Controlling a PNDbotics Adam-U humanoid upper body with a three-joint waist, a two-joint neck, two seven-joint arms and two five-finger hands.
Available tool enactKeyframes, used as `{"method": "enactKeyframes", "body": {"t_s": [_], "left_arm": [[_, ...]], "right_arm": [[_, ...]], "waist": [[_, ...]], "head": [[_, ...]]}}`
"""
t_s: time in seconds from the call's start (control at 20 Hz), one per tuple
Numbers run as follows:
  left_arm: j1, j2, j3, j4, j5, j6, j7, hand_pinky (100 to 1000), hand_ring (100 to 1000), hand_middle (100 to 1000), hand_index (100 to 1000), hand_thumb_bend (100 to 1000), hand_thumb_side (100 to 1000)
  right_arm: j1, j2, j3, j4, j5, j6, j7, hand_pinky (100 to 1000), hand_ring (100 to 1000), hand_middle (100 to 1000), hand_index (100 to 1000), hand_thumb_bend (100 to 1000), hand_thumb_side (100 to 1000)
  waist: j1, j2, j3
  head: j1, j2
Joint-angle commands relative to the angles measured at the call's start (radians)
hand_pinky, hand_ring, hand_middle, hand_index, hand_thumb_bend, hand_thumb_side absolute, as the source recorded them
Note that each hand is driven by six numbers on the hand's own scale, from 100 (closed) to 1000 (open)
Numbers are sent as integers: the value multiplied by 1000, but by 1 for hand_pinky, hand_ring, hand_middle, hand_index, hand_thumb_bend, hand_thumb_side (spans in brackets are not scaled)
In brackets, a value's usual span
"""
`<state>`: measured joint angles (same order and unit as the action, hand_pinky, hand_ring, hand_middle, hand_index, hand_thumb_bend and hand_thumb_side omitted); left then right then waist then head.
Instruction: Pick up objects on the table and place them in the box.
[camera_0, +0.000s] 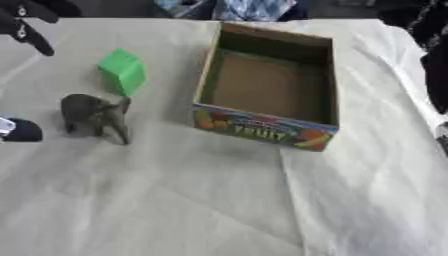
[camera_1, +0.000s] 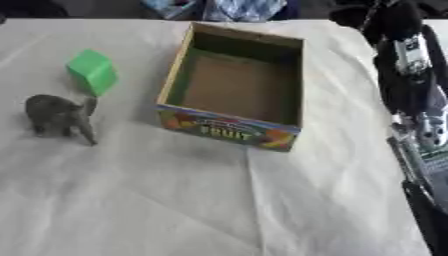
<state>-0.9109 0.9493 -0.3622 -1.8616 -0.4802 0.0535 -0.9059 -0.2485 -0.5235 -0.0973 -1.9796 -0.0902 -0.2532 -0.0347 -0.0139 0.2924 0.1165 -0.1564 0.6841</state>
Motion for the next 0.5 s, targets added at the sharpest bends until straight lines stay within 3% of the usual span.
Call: {"method": "enactKeyframes", "body": {"t_s": [0.05, 0.5], "left_arm": [[-37, -4, -26, 60, -9, -25, -1, 750, 854, 1000, 870, 599, 568], [-94, -77, -80, 178, -39, -46, -1, 713, 837, 1000, 865, 513, 499]], "right_arm": [[-6, -19, -3, -20, -8, 2, 3, 812, 739, 738, 960, 388, 1000], [-6, -12, -2, -20, -10, 10, 9, 812, 739, 734, 962, 388, 1000]], "waist": [[3, -23, -2], [5, -24, -9]], "head": [[6, -3], [17, -2]]}}
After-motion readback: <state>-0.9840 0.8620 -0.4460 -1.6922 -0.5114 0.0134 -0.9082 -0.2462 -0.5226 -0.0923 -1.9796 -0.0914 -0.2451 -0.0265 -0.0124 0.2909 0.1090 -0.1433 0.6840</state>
